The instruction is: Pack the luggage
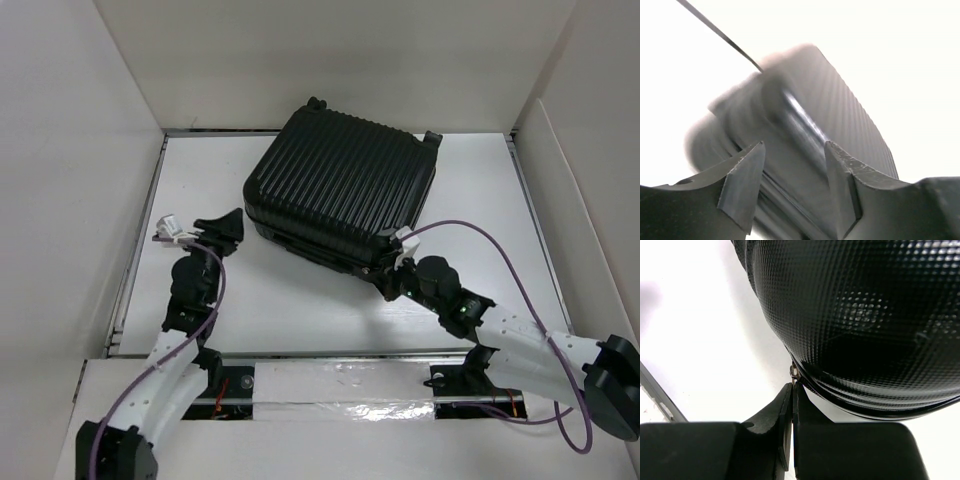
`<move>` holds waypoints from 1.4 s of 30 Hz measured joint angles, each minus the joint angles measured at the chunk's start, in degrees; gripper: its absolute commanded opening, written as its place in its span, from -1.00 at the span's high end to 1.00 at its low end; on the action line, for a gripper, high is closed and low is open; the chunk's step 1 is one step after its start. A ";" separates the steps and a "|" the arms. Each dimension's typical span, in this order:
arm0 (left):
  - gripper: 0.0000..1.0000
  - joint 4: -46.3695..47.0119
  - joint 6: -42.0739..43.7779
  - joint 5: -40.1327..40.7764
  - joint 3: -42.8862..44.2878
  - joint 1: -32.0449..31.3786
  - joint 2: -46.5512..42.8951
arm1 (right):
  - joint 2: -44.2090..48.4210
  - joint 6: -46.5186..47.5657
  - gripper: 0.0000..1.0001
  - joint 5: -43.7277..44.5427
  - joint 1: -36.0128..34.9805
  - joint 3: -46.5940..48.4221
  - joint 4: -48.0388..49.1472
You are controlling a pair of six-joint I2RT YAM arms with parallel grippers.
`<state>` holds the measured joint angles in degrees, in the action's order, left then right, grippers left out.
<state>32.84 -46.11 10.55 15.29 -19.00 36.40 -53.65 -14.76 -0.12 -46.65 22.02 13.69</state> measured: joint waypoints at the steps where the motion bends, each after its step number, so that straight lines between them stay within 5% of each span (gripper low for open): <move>1: 0.01 1.05 -1.07 -0.33 0.13 3.54 1.20 | 0.00 0.02 1.00 -0.24 0.09 0.00 -0.07; 7: 0.03 6.19 -6.58 -6.82 8.11 18.43 25.09 | 0.17 0.20 1.00 -0.50 0.17 0.46 -1.27; 11: 0.09 9.33 -8.90 -13.27 17.51 20.63 42.77 | 0.37 0.20 1.00 -0.50 0.17 0.46 -1.38; 16: 0.15 13.55 -10.86 -20.68 23.80 20.11 54.53 | -0.22 0.20 1.00 0.46 -0.72 0.57 -1.22; 31: 0.18 30.16 -11.85 -12.74 17.51 11.45 57.00 | -22.14 3.63 1.00 14.62 -6.84 17.18 -2.19; 42: 0.19 36.15 -8.79 -8.11 9.86 5.84 56.02 | -54.66 9.40 1.00 13.16 -9.70 53.79 -8.33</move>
<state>68.99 -54.89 2.44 25.15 -13.17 92.42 -108.31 -5.37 13.04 -56.36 75.81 5.37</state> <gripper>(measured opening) 0.409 0.044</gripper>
